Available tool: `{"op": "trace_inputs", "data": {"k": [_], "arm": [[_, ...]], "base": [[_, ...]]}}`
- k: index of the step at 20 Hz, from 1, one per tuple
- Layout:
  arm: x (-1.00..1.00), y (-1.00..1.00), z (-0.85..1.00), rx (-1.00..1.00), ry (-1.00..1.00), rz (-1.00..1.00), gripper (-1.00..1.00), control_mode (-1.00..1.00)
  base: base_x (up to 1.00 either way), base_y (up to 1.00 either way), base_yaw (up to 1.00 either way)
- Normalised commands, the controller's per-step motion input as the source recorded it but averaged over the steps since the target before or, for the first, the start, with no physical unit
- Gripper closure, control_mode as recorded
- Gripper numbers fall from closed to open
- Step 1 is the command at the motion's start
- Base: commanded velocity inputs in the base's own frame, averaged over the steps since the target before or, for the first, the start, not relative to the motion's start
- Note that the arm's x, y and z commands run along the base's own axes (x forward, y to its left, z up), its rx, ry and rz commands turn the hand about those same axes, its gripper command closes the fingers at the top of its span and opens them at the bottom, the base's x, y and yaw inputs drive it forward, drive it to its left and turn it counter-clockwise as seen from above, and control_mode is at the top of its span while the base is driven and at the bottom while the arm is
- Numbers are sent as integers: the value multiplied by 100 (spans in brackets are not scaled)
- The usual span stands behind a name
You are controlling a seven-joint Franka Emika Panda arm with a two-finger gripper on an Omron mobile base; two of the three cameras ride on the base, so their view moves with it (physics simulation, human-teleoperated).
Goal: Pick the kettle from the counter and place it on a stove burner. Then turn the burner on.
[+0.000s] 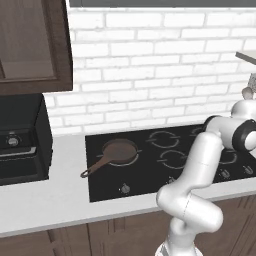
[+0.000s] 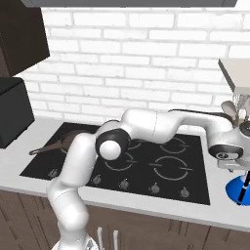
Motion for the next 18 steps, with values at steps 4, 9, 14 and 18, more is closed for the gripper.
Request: {"op": "trace_inputs", "data": {"k": [4, 9, 14, 18], "arm": [[-16, 1, -2, 0, -3, 0, -100, -100], [0, 0, -9, 0, 0, 0, -100, -100], [3, -3, -1, 2, 0, -2, -100, -100], [2, -9, 0, 12, 0, -4, -100, -100]], "base": [[0, 0, 0], [0, 0, 0], [0, 0, 0], [0, 0, 0]]}}
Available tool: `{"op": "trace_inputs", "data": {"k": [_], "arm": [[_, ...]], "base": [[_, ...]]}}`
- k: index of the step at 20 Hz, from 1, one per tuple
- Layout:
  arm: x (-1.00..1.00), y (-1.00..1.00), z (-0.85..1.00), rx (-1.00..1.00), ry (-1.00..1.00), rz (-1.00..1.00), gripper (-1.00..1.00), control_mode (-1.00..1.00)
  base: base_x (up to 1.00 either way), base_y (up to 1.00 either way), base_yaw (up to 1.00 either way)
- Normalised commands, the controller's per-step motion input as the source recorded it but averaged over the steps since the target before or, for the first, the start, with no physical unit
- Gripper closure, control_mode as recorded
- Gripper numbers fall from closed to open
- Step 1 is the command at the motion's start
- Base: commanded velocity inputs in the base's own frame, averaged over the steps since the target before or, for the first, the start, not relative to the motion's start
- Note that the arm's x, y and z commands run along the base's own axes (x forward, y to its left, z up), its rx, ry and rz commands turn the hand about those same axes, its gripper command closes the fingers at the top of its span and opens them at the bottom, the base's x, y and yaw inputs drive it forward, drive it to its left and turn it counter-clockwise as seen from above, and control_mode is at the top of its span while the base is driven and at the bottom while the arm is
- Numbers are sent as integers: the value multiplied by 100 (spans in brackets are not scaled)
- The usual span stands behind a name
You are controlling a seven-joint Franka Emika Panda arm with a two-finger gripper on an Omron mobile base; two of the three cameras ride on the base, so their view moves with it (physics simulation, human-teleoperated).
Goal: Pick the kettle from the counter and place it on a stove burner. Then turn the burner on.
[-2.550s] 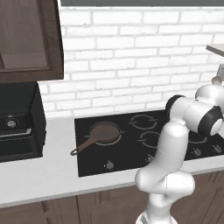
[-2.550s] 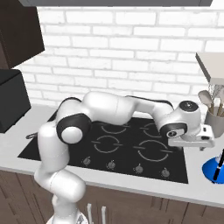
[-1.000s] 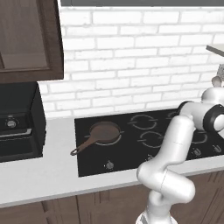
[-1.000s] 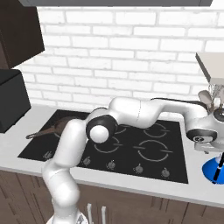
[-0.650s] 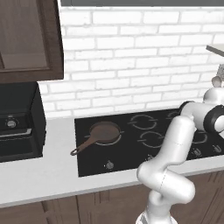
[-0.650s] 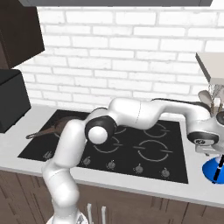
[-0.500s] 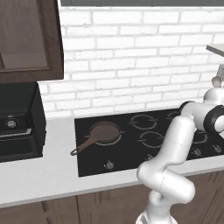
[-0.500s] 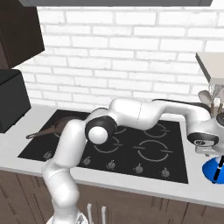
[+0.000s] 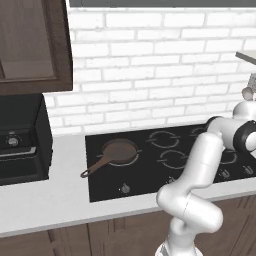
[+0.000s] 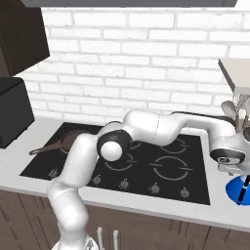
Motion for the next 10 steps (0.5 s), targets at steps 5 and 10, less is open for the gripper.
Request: {"op": "trace_inputs", "data": {"k": [5, 10], "arm": [[7, -7, 0, 18, 2, -3, -100, -100], [4, -1, 0, 8, 3, 0, -100, -100]], "base": [[0, 0, 0], [0, 0, 0]]}}
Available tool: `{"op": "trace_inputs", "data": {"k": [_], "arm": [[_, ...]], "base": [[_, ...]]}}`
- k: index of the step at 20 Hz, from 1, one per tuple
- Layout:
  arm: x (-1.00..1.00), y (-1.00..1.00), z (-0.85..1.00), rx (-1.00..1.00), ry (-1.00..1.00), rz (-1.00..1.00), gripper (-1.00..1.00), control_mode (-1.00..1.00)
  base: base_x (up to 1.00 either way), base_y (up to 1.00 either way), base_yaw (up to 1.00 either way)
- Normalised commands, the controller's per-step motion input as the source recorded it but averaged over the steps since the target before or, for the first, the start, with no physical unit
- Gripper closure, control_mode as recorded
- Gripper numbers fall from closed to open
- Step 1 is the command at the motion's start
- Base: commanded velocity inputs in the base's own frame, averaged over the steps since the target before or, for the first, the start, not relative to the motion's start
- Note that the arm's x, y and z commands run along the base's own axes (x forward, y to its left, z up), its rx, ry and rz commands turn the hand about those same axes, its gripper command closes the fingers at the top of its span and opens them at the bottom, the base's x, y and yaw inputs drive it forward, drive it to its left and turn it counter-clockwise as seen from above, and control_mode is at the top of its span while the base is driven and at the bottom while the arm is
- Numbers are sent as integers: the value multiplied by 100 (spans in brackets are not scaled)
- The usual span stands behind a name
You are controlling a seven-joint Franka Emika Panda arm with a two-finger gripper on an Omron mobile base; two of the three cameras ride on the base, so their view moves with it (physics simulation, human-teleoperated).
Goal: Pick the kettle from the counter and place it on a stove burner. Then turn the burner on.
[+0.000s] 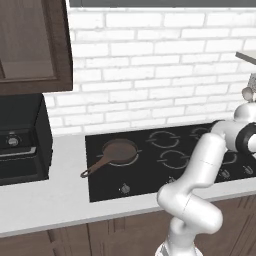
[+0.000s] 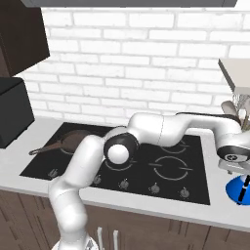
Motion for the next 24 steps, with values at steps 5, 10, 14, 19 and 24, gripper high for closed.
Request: {"op": "trace_inputs", "data": {"k": [5, 10, 14, 19, 24], "arm": [[5, 0, -12, 0, 0, 0, -100, -100], [10, 0, -22, 0, 0, 0, -100, -100], [13, 0, -23, 0, 0, 0, -100, -100], [9, 0, -10, 0, 0, 0, -100, -100], [0, 0, -2, 0, 0, 0, -100, -100]], "base": [[0, 0, 0], [0, 0, 0], [0, 0, 0], [0, 0, 0], [0, 0, 0]]}}
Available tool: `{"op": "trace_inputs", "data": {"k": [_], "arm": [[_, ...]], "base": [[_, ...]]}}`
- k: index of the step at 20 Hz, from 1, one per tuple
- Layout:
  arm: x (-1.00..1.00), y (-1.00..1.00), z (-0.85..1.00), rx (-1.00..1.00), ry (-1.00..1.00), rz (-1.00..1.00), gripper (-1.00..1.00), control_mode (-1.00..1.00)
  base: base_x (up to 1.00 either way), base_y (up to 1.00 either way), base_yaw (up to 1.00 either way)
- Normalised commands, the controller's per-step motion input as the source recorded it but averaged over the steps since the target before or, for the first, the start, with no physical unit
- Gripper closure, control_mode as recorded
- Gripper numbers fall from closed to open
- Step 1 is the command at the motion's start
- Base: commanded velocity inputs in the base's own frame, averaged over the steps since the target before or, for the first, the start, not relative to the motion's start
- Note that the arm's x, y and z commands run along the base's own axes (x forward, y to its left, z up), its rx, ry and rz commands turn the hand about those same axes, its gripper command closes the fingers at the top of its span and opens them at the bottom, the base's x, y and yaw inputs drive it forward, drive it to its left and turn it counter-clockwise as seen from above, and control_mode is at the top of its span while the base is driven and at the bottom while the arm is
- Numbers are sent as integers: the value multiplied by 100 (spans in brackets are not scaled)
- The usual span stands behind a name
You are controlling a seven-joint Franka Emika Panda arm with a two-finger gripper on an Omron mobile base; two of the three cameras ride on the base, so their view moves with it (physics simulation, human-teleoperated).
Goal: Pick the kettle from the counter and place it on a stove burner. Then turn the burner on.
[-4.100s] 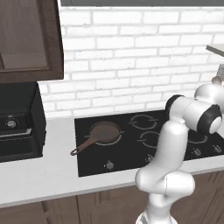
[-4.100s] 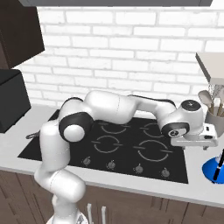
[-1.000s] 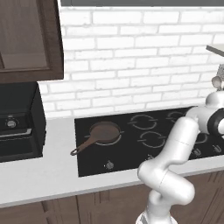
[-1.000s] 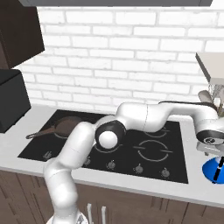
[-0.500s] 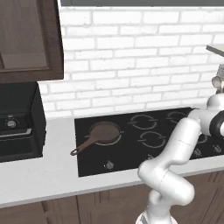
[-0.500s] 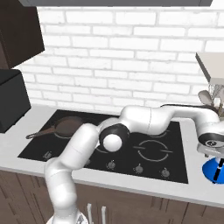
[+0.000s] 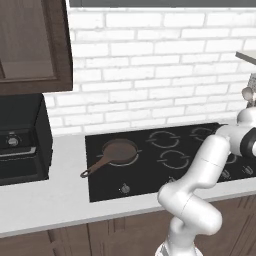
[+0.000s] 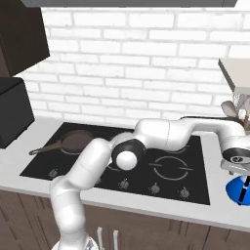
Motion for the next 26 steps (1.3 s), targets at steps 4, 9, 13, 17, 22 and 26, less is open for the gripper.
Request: {"op": "trace_inputs", "data": {"k": [4, 9, 13, 17, 22, 26], "arm": [[0, 0, -8, 0, 0, 0, -100, -100], [0, 0, -7, 0, 0, 0, 100, -100], [0, 0, -19, 2, 0, 0, 100, -100], [0, 0, -14, 1, 0, 0, 100, -100], [-1, 0, -4, 0, 0, 0, 100, -100], [-18, 8, 4, 0, 0, 0, 100, -100]], "base": [[0, 0, 0], [0, 0, 0], [0, 0, 0], [0, 0, 0], [0, 0, 0], [0, 0, 0]]}}
